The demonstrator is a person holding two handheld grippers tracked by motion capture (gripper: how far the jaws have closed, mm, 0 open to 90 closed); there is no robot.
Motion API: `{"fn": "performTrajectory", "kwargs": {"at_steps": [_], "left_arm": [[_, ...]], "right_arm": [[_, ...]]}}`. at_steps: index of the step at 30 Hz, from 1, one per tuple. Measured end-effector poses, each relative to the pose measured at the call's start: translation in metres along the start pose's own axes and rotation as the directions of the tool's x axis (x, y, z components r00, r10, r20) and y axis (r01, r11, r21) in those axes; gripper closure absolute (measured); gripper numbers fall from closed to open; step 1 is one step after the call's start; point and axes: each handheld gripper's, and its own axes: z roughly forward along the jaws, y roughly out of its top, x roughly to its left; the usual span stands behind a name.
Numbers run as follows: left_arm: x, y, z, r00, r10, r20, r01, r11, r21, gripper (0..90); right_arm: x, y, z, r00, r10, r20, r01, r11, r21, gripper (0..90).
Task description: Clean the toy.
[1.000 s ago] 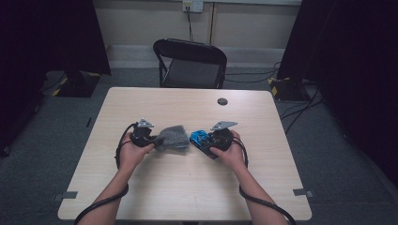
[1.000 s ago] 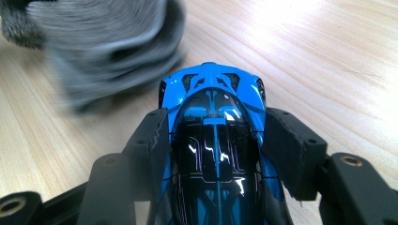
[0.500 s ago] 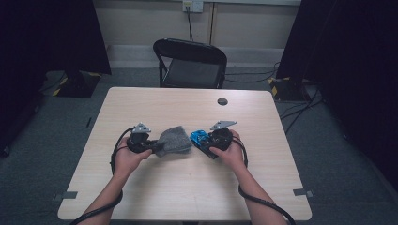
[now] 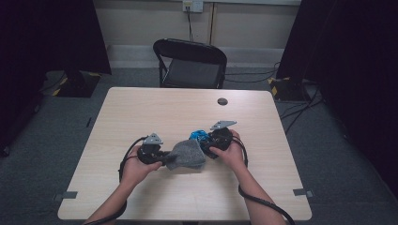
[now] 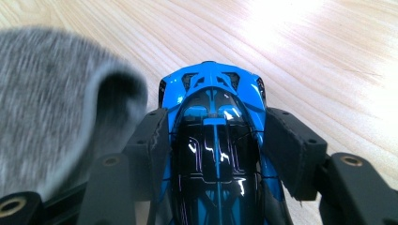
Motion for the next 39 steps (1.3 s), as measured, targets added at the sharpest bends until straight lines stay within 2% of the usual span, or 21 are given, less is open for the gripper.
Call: {"fn": "performTrajectory", "kwargs": {"at_steps": [2,4,5,8,9,14,18,20,21,26,39], "left_arm": [[-0.004,-0.001,0.003,0.9996,0.017,0.022,-0.018,0.9996,0.02,75.1],[-0.007,-0.002,0.005,0.9995,0.02,0.026,-0.021,0.9997,0.014,75.1],[-0.011,-0.001,0.007,0.9984,0.032,0.046,-0.033,0.9991,0.026,75.1],[-0.018,0.0,0.01,0.9972,0.043,0.061,-0.045,0.9988,0.022,75.1],[-0.024,0.002,0.014,0.9949,0.064,0.078,-0.067,0.9973,0.03,75.1],[-0.039,0.004,0.026,0.9883,0.099,0.116,-0.106,0.9931,0.051,75.0],[-0.04,0.005,0.033,0.9878,0.095,0.123,-0.103,0.9933,0.054,74.9],[-0.039,0.007,0.038,0.9885,0.092,0.12,-0.101,0.9927,0.067,74.9],[-0.035,0.008,0.042,0.9911,0.085,0.102,-0.093,0.9935,0.067,74.9],[-0.024,0.013,0.046,0.9957,0.061,0.07,-0.066,0.9957,0.065,74.8],[-0.001,0.022,0.048,0.9994,0.034,-0.009,-0.033,0.9978,0.058,74.6]], "right_arm": [[0.0,0.0,0.0,1.0,0.0,0.002,0.0,1.0,-0.002,41.7],[0.0,0.0,0.0,1.0,0.0,0.002,0.0,1.0,-0.003,41.7],[0.0,0.0,0.0,1.0,0.0,0.001,0.0,1.0,-0.004,41.7],[0.0,0.0,0.0,1.0,0.0,-0.001,0.0,1.0,-0.003,41.7],[0.0,0.0,0.0,1.0,0.0,0.0,0.0,1.0,-0.001,41.7],[0.0,0.0,0.0,1.0,-0.001,-0.001,0.001,1.0,-0.001,41.7],[0.0,0.0,0.0,1.0,-0.002,0.0,0.002,1.0,-0.002,41.7],[0.0,0.0,0.0,1.0,-0.002,0.001,0.002,1.0,-0.001,41.7],[0.0,0.0,0.0,1.0,-0.002,0.001,0.002,1.0,0.0,41.7],[0.0,0.0,0.0,1.0,-0.002,0.001,0.002,1.0,-0.002,41.7],[0.0,-0.001,0.0,1.0,-0.005,-0.001,0.005,1.0,-0.009,41.7]]}}
